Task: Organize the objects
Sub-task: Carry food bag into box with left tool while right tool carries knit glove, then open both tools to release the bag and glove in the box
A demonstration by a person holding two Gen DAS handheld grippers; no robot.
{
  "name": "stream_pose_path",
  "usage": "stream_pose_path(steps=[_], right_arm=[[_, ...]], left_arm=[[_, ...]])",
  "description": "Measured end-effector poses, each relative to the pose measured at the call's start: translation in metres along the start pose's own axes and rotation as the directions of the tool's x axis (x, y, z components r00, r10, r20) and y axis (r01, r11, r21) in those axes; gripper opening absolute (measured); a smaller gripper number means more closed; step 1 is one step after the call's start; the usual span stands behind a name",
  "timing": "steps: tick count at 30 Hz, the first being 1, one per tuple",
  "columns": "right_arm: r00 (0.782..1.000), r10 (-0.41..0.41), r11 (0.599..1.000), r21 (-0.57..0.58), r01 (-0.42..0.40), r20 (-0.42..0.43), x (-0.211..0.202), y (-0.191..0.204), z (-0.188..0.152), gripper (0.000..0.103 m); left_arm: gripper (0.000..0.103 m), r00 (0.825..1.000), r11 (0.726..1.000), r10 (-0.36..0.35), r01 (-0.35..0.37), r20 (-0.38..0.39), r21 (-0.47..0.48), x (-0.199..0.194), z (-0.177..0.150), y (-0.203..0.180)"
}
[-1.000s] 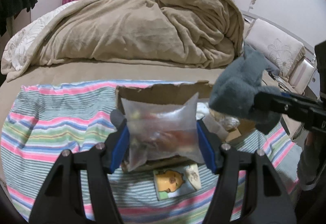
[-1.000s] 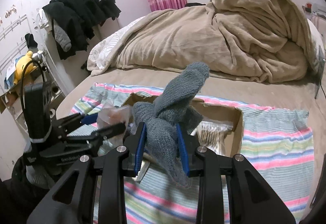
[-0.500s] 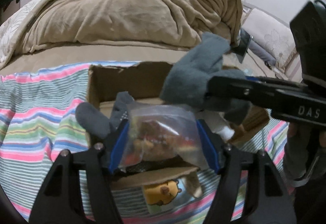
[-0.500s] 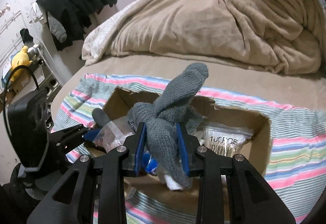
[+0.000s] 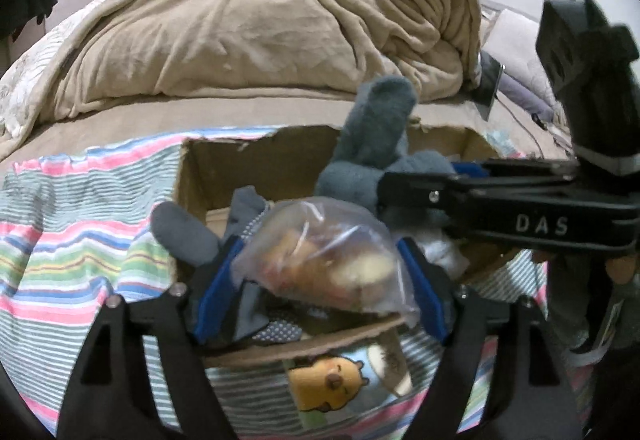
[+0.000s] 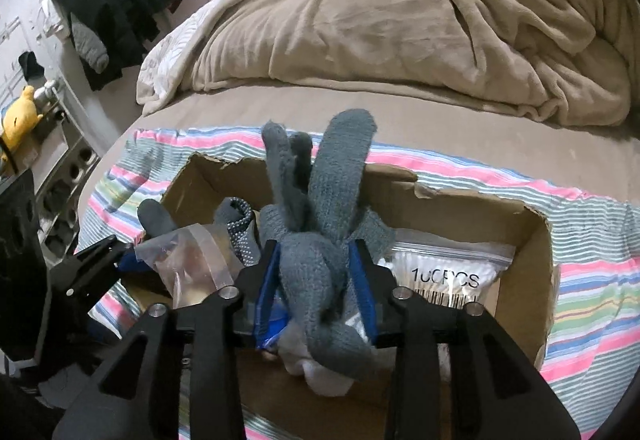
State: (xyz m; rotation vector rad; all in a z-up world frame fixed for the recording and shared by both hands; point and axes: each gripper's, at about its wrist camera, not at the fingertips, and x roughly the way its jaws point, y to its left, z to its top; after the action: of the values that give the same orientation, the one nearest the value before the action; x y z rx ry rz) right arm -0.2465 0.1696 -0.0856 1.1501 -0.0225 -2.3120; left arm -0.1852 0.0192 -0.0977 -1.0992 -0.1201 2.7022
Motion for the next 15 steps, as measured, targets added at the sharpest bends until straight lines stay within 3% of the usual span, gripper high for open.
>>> stream_pose_path(steps=[3,8,11,15], right_arm=[[1.000,0.003,1.000,0.021,-0.003,-0.006,-0.002,-0.002,-0.002,0.051],[1.000,0.001,0.999,0.038,-0.002,0.018,-0.017,0.000,-0.004,0.054],[0.999,-0.014,0.999,0.036,0.013,0.039,-0.031,0.004,-0.006,0.059],[0.996,-0.029,0.999,0.014,0.028,0.088,-0.056,0.015,-0.013,0.073]], left_arm=[[0.079,1.000,1.000,-0.003,0.003,0.010,-0.023,-0.005,-0.001,0.004],[0.082,1.000,0.999,0.003,-0.003,0.007,-0.043,-0.018,-0.003,0.005],[0.090,1.000,0.999,0.022,-0.022,0.011,-0.044,-0.032,-0.005,0.004],[0.091,0.999,0.998,0.036,-0.035,0.018,-0.054,-0.049,-0.011,0.003]])
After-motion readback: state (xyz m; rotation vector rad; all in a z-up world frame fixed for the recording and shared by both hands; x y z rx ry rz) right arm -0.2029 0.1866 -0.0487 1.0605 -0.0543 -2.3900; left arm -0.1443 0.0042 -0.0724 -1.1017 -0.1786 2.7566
